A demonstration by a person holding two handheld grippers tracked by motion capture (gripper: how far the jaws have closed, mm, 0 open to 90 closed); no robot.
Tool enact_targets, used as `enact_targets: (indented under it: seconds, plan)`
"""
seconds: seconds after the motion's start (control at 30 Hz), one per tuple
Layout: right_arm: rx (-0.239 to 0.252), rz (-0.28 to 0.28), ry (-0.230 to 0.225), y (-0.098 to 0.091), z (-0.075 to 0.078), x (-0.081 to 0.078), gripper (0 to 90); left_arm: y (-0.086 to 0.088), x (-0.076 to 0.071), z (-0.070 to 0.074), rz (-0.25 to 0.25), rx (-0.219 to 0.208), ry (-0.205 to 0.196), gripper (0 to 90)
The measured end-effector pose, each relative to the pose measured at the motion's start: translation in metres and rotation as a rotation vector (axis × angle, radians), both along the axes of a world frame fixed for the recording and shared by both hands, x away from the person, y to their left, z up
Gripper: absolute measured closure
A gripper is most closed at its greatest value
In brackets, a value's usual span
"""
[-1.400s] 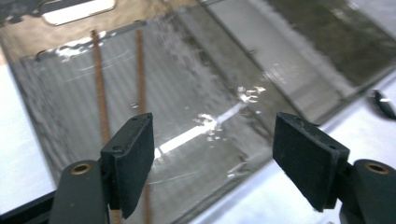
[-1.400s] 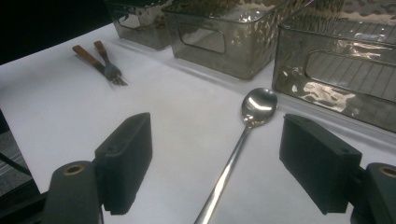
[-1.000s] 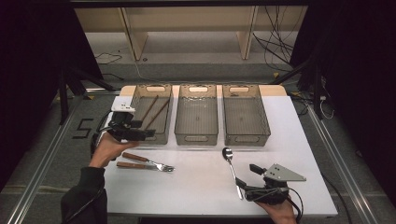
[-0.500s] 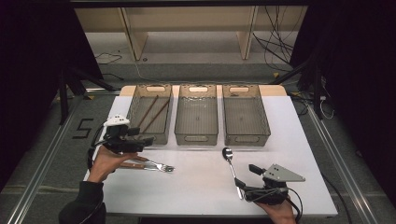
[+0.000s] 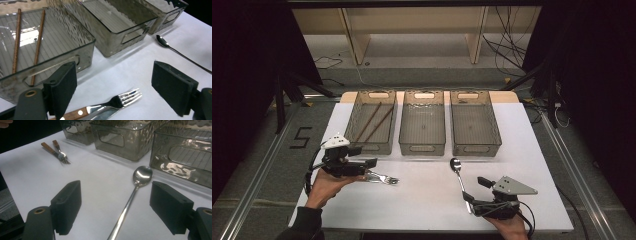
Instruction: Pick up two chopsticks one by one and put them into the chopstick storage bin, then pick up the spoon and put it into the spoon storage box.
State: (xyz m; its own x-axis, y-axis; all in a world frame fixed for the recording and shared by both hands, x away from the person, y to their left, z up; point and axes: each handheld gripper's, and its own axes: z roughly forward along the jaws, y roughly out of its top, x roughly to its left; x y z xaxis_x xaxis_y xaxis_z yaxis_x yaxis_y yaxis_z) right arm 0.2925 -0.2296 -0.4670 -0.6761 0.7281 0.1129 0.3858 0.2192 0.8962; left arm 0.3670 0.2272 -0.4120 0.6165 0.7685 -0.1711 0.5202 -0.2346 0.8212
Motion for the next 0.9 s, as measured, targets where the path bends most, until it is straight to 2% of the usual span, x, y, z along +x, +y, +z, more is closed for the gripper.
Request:
enact_targets:
  seconds: [0.37,0.67,0.9]
  plan:
    - [-0.014,-0.014,0.015,0.002,0.000,0.000,26.1,0.000,-0.015,-0.015,-0.010,-0.023,-0.004,19.3]
    - [-0.077,-0.035,0.053,0.010,0.000,0.004,26.2,-0.008,-0.026,-0.034,-0.027,-0.053,-0.006,19.0]
    - [-0.144,-0.078,0.114,0.016,0.001,0.015,26.8,-0.010,-0.032,-0.043,-0.022,-0.082,-0.028,18.0]
